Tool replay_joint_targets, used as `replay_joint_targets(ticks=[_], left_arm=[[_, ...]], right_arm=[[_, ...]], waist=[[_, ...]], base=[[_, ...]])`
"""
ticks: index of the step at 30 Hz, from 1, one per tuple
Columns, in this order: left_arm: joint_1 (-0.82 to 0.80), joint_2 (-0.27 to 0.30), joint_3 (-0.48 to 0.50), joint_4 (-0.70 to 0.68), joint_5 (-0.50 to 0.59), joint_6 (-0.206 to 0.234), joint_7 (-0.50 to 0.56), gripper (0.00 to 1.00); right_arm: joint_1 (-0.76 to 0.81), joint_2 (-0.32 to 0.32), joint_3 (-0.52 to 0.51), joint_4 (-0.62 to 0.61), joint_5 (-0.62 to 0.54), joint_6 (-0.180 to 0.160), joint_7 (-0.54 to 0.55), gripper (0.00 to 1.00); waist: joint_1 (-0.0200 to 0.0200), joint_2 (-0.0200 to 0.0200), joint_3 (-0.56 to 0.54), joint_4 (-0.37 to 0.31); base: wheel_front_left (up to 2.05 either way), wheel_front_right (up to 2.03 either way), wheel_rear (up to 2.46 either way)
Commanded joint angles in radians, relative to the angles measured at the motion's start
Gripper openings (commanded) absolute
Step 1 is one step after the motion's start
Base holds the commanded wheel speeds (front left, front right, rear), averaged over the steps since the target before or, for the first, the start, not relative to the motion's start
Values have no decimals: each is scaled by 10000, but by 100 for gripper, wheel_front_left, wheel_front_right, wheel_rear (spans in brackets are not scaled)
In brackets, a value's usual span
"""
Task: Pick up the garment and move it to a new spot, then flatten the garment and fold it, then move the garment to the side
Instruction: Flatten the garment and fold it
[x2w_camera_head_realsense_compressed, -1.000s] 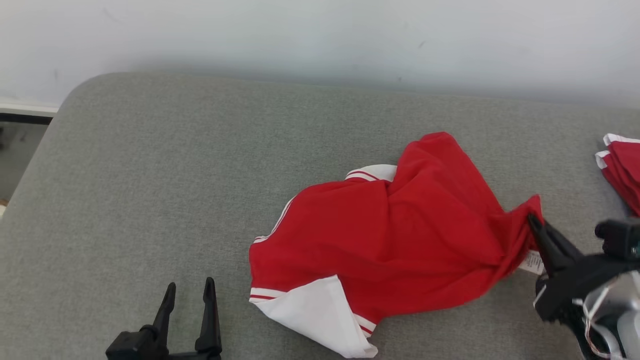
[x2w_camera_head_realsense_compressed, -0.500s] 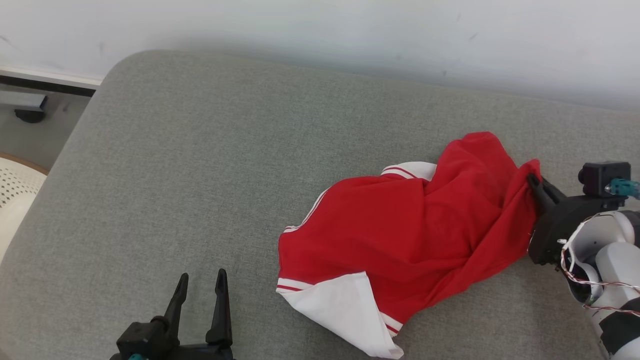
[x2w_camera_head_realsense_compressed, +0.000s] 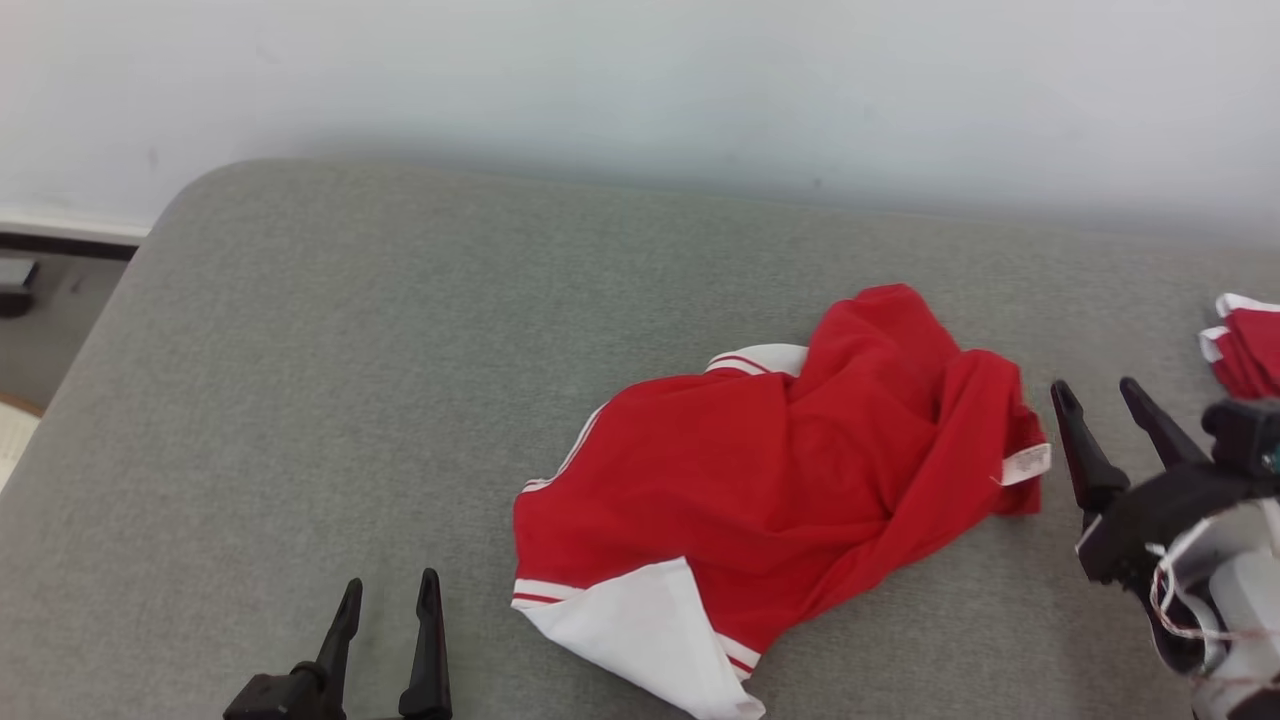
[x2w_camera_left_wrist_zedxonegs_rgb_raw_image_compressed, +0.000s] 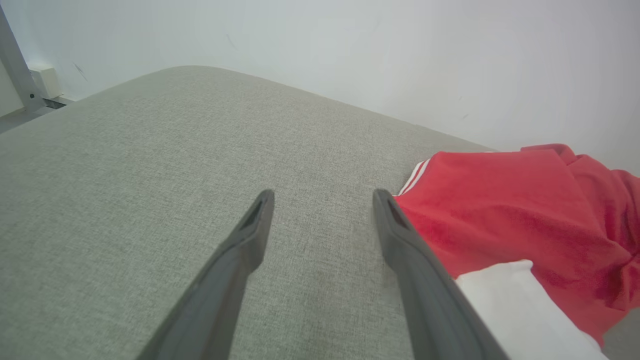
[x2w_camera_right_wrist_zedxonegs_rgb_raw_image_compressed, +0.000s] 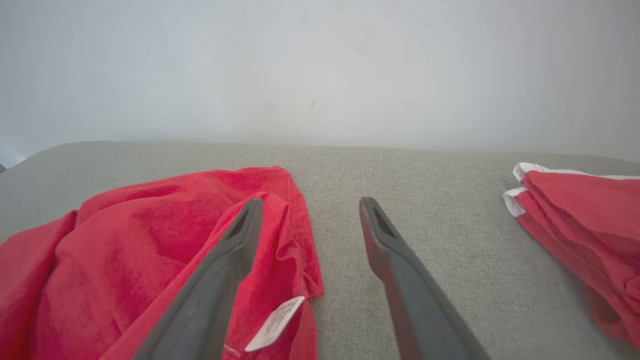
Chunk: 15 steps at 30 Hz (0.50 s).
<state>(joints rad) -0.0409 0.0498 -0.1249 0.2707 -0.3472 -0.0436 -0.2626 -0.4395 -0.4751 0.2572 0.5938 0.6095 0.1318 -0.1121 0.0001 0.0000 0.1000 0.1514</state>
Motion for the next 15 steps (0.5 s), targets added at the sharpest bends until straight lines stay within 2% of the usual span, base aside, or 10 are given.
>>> replay_joint_targets(ticks=[1,5,9,15], left_arm=[[96,13,24,-34,82,-3,-33,100],[150,12,76,-43,195,-66,-33,100],[172,13,127,-38,273,-91,-33,100],[102,13,71,-60,291,-130,-33,100]], right_arm=[[243,-65,-39,-73,33,-27,-93,100],[1165,-106,-209,-568,172,-27,-408,100],[1849,147,-303,-973,159,-27,-428,100],[1945,447,-443,-1233,-143,-27,-127,100]], waist=[[-1,0,-160,-248],[-1,0,-238,-518],[-1,0,-256,-699],[-1,0,-166,-705]], base=[[0,0,0],[0,0,0],[0,0,0],[0,0,0]])
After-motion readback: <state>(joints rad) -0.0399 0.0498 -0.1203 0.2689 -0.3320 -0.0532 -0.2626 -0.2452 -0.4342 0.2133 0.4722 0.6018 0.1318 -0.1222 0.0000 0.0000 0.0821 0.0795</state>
